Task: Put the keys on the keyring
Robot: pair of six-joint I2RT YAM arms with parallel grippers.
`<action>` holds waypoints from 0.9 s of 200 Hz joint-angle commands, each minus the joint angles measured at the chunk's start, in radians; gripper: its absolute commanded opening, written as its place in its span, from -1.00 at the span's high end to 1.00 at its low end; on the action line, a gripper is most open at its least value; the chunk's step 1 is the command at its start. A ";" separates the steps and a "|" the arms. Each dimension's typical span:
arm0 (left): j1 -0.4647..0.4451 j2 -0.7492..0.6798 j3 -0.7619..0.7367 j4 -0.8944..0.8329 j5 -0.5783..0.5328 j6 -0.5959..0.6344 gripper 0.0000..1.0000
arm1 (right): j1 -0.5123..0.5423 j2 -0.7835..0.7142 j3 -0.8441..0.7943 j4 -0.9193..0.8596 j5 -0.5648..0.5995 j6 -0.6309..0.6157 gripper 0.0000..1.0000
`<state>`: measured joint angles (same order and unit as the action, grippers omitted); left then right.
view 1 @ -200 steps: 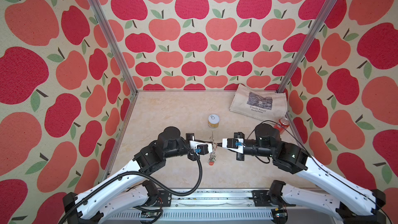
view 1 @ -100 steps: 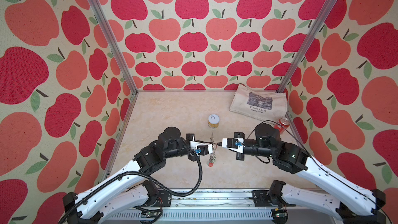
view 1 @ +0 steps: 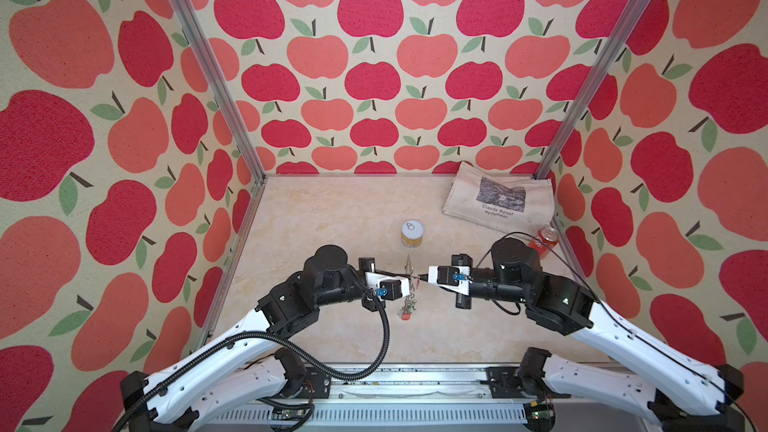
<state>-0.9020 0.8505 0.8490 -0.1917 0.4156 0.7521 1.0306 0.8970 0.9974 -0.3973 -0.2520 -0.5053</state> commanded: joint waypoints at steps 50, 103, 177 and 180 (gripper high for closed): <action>-0.006 -0.018 0.007 0.009 0.009 0.006 1.00 | 0.006 0.006 0.017 -0.008 -0.014 -0.015 1.00; -0.006 -0.019 0.007 0.009 0.009 0.006 1.00 | 0.006 0.010 0.017 -0.011 -0.025 -0.017 1.00; -0.008 -0.018 0.005 0.005 0.005 0.006 1.00 | 0.006 -0.012 0.009 0.008 -0.020 -0.014 1.00; -0.008 -0.018 0.005 0.006 0.004 0.006 1.00 | 0.006 -0.017 0.008 0.008 -0.018 -0.015 1.00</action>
<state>-0.9043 0.8505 0.8490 -0.1940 0.4160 0.7517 1.0306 0.9051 0.9974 -0.3973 -0.2558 -0.5060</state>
